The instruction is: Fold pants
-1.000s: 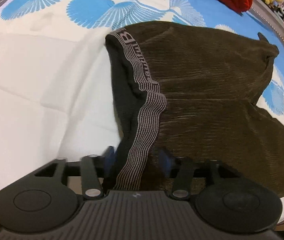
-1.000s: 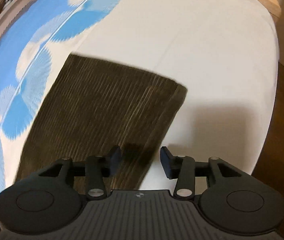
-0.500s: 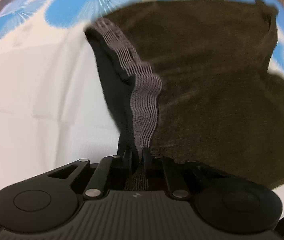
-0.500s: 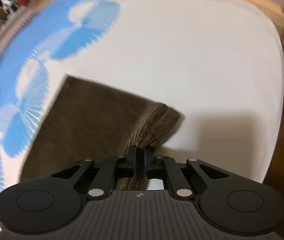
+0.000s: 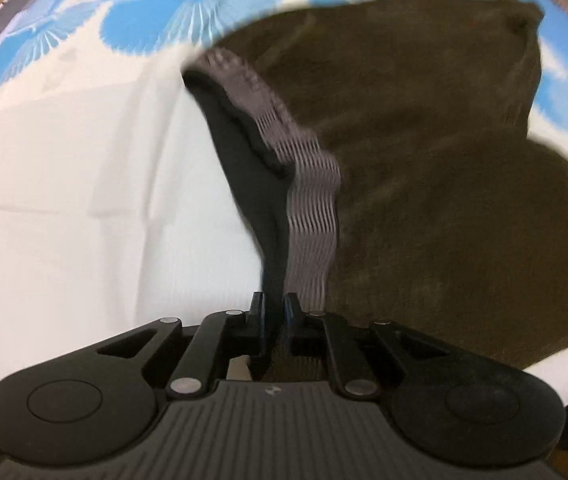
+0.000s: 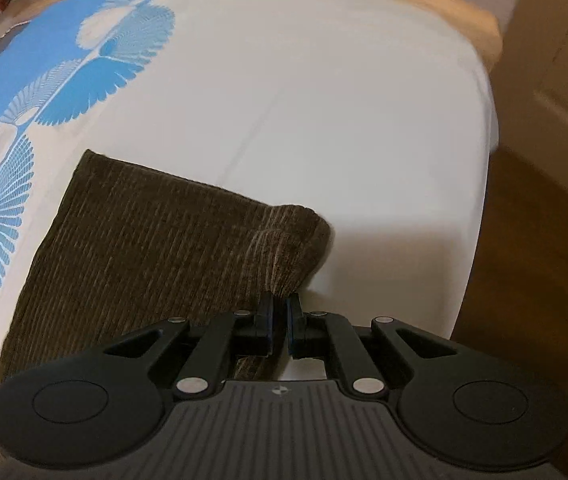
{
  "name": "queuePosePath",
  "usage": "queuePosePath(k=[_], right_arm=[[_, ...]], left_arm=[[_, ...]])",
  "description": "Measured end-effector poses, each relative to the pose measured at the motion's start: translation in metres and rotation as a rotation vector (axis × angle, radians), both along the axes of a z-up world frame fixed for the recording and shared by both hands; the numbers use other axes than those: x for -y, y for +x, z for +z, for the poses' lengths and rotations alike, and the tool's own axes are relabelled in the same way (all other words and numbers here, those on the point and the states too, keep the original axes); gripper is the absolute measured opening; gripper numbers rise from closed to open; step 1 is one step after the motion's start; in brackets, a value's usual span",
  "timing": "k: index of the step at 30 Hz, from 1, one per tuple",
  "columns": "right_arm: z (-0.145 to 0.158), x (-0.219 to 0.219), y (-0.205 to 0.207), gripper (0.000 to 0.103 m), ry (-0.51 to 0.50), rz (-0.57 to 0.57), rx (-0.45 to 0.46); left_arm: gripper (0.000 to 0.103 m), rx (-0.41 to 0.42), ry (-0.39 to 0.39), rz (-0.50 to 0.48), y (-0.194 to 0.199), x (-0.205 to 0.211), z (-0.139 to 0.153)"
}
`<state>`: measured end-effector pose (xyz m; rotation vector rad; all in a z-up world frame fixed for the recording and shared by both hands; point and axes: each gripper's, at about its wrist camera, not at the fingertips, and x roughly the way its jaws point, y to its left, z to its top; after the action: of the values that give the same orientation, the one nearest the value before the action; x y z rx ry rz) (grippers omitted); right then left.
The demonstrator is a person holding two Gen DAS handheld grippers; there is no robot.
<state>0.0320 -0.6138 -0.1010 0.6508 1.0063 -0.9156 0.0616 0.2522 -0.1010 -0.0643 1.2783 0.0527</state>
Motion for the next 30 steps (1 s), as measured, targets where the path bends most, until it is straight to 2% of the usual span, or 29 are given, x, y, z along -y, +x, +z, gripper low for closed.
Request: queuePosePath(k=[3, 5, 8, 11, 12, 14, 17, 19, 20, 22, 23, 24, 25, 27, 28, 30], right_arm=[[0.007, -0.004, 0.005, 0.006, -0.095, 0.018, -0.017], [0.004, -0.007, 0.006, 0.006, -0.093, 0.043, -0.024], [0.008, -0.010, 0.007, 0.009, -0.129, 0.040, -0.039], [0.016, -0.011, 0.008, 0.015, -0.205, 0.029, -0.070], [0.018, -0.010, 0.007, 0.015, -0.219, 0.023, -0.068], [0.022, -0.008, 0.004, 0.015, -0.237, 0.008, -0.052], [0.029, -0.006, 0.002, 0.015, -0.224, 0.008, 0.033], [0.033, -0.010, 0.003, 0.015, -0.225, 0.040, 0.071], [0.034, -0.013, 0.005, 0.015, -0.221, 0.066, 0.082], [0.031, -0.019, 0.015, 0.017, -0.174, 0.142, 0.113], [0.026, -0.021, 0.020, 0.024, -0.122, 0.195, 0.129], [0.017, -0.024, 0.026, 0.026, -0.063, 0.256, 0.130], [0.005, -0.027, 0.033, 0.027, -0.014, 0.310, 0.095], [-0.022, -0.027, 0.040, 0.027, 0.032, 0.338, -0.051], [-0.033, -0.022, 0.037, 0.027, 0.048, 0.315, -0.085], [-0.028, -0.016, 0.040, 0.027, 0.046, 0.285, -0.054]], left_arm=[[0.014, 0.086, -0.023, 0.021, 0.001, -0.004, 0.016], [0.014, 0.126, -0.074, 0.014, 0.004, -0.006, 0.020], [0.014, 0.132, -0.102, -0.047, 0.011, 0.008, 0.017], [0.014, 0.065, -0.073, -0.118, 0.024, 0.031, -0.011], [0.014, 0.008, -0.033, -0.128, 0.027, 0.034, -0.026], [0.005, -0.106, 0.042, -0.145, 0.026, 0.035, -0.049], [0.006, -0.077, 0.048, -0.144, 0.033, 0.037, -0.039], [0.010, 0.012, 0.043, -0.177, 0.033, 0.047, -0.022], [0.013, 0.052, 0.009, -0.201, 0.032, 0.052, -0.015], [0.014, 0.071, -0.050, -0.230, 0.037, 0.064, -0.013], [0.014, 0.074, -0.055, -0.259, 0.039, 0.073, -0.013], [0.015, 0.072, -0.055, -0.290, 0.041, 0.082, -0.016], [0.017, 0.060, -0.063, -0.319, 0.043, 0.091, -0.020], [0.044, 0.006, -0.069, -0.360, 0.048, 0.107, -0.035], [0.047, -0.043, -0.037, -0.375, 0.050, 0.114, -0.046], [0.050, -0.134, 0.080, -0.437, 0.048, 0.131, -0.069]])
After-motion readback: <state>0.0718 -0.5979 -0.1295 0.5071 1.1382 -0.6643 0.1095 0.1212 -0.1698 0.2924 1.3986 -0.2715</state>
